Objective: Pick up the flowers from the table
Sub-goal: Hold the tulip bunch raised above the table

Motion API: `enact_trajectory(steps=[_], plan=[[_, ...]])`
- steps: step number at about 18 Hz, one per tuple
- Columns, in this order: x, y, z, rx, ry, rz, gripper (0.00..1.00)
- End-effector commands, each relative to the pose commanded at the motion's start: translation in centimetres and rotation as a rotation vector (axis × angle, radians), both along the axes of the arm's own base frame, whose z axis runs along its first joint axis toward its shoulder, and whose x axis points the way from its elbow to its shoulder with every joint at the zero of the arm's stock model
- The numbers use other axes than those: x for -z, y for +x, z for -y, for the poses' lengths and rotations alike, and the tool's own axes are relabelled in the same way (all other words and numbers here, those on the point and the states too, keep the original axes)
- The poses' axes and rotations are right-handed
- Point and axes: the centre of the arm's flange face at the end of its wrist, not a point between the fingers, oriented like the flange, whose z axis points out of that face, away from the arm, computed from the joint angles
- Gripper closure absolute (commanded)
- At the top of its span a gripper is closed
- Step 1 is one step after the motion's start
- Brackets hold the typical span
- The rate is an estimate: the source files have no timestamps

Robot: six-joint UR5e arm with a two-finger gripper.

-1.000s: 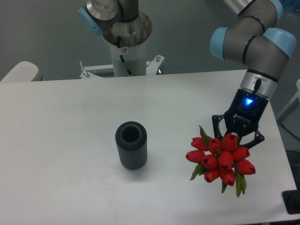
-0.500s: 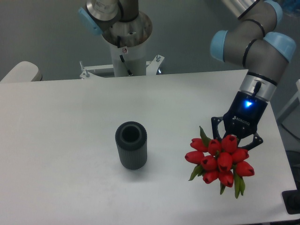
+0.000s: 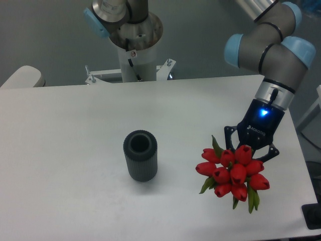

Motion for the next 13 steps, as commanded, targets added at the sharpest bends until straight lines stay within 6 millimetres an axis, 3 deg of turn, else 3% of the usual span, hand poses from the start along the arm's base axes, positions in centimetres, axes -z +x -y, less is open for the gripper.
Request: enact_trajectory(steps=[13], plan=[[-0.15,0.12,-0.1,0.007,0.006,-0.005,0.9]])
